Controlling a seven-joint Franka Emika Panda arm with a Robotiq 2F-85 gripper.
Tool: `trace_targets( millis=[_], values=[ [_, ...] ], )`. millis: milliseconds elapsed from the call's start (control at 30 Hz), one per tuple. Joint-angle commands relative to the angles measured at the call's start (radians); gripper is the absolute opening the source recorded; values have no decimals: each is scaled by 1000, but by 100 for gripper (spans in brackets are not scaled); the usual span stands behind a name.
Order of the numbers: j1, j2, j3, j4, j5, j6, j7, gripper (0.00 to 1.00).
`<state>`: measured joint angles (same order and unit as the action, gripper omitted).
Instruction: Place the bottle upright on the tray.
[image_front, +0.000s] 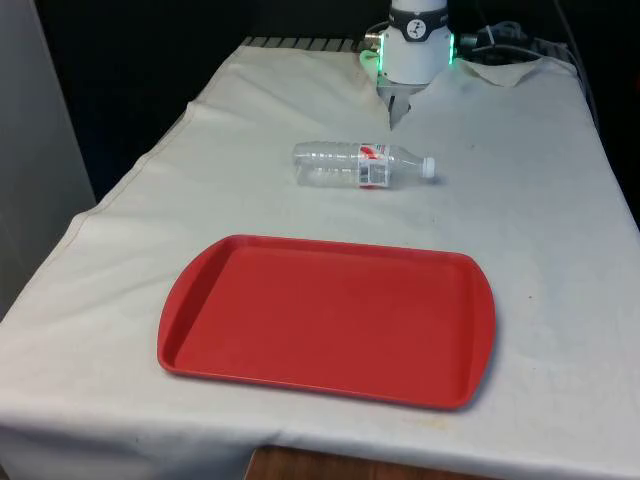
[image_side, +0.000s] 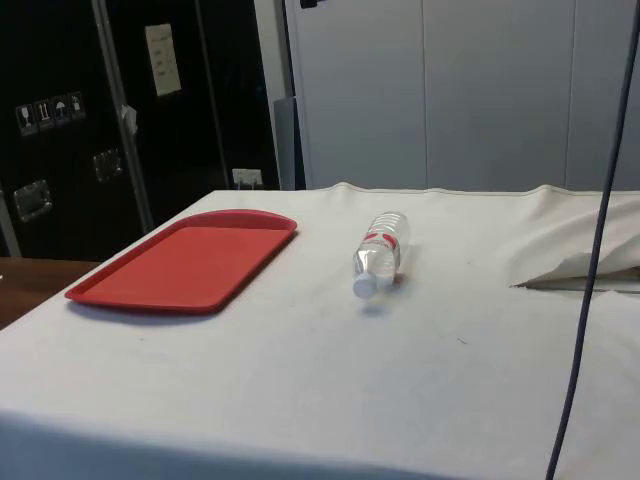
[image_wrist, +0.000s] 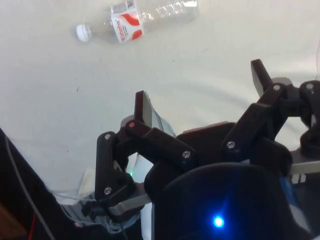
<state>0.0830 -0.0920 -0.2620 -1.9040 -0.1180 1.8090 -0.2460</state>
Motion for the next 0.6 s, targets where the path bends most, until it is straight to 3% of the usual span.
trace_targets(
  millis=[0,300,567],
  values=[
    [0,-3,0,-5,0,1,0,100],
    [-1,-41,-4,-75,-2,35,1,100],
    [-2,-96,-8,-169,-11,106,5,100]
  ],
)
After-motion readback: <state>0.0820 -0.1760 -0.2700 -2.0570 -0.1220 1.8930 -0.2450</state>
